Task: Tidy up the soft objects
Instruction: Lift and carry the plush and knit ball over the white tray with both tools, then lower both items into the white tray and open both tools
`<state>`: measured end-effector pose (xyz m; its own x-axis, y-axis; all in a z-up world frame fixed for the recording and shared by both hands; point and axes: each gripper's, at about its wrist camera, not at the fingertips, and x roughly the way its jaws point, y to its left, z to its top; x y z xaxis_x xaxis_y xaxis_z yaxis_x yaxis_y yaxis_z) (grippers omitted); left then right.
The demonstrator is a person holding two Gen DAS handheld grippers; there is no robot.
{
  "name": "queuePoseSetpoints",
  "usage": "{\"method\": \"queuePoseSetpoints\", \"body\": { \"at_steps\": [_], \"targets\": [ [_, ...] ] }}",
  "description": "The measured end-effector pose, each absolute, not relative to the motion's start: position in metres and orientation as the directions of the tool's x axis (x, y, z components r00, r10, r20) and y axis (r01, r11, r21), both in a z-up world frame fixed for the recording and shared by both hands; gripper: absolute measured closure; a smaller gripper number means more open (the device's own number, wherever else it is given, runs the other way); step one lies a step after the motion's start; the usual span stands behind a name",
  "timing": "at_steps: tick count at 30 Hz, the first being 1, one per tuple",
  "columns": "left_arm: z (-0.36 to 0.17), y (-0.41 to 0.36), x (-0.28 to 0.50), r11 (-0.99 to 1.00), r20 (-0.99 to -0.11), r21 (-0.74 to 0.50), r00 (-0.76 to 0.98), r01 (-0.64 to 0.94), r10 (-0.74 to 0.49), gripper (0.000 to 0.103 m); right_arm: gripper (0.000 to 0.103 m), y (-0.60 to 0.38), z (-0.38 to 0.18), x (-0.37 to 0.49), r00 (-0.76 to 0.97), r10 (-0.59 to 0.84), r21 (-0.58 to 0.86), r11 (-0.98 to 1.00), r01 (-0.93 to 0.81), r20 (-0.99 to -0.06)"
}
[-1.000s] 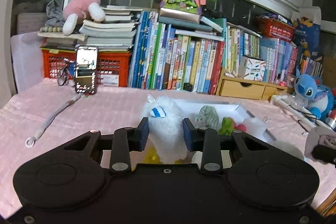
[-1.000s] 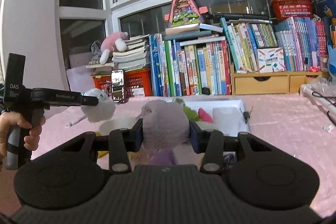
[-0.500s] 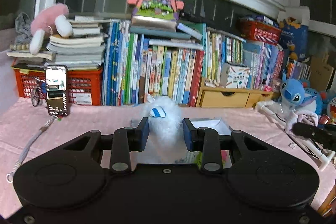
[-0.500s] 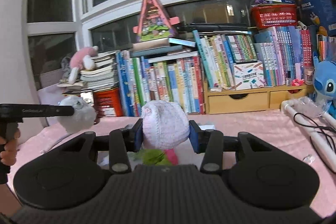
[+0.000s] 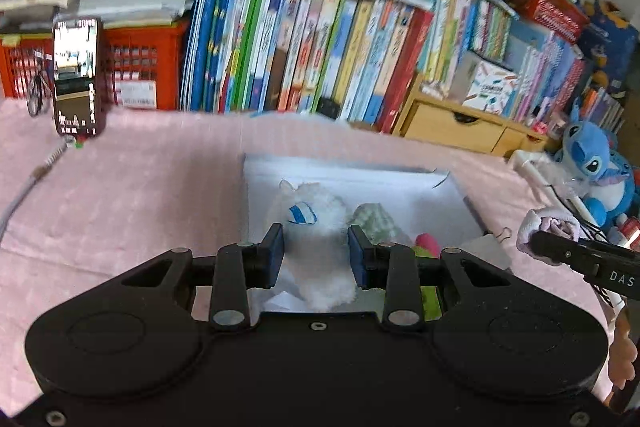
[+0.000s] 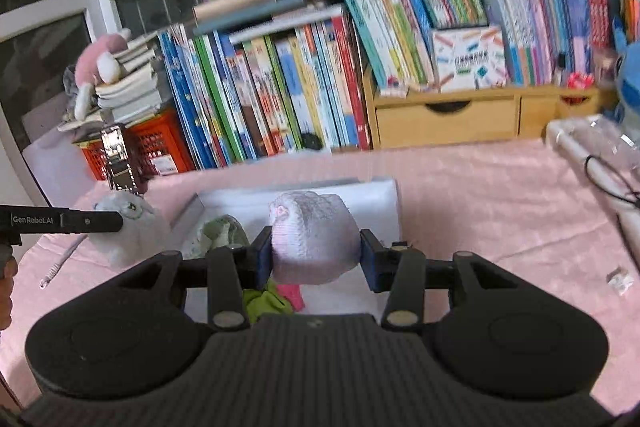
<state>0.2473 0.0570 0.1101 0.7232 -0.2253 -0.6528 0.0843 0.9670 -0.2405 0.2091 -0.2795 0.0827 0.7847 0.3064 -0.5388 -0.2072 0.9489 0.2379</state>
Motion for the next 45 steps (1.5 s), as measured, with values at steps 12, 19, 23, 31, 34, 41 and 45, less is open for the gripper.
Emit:
{"method": "queuePoseSetpoints", "body": {
  "at_steps": [12,19,23,31,34,41,45],
  "targets": [
    [0.088,0.056,0.283,0.969,-0.731,-0.242,0.647,0.054,-0.219,0.071,0.053,-0.253,0.077,0.266,0.717,0.261,0.139,0.964,-0.226,-0.647],
    [0.079,0.056,0.289,0.972,-0.754,-0.227,0.622,0.054,-0.210,0.071,0.053,-0.238,0.063,0.294,0.658,0.225,0.073,0.965,-0.252,-0.719],
    [0.075,0.055,0.289,0.972,-0.757,-0.226,0.618,0.059,-0.214,0.071,0.053,-0.229,0.057,0.302,0.631,0.220,0.061,0.963,-0.264,-0.744],
    [0.072,0.052,0.290,0.974,-0.757,-0.216,0.617,0.074,-0.214,0.070,0.053,-0.218,0.046,0.317,0.583,0.194,0.040,0.963,-0.267,-0.789],
    [0.072,0.052,0.290,0.974,-0.757,-0.212,0.617,0.080,-0.216,0.070,0.053,-0.215,0.041,0.322,0.561,0.178,0.029,0.964,-0.264,-0.809],
    [0.072,0.051,0.289,0.974,-0.756,-0.208,0.617,0.090,-0.218,0.069,0.051,-0.213,0.036,0.323,0.541,0.183,0.043,0.965,-0.261,-0.821],
    [0.071,0.051,0.289,0.974,-0.758,-0.206,0.615,0.089,-0.217,0.068,0.049,-0.213,0.035,0.324,0.534,0.184,0.049,0.965,-0.257,-0.825]
  ]
}}
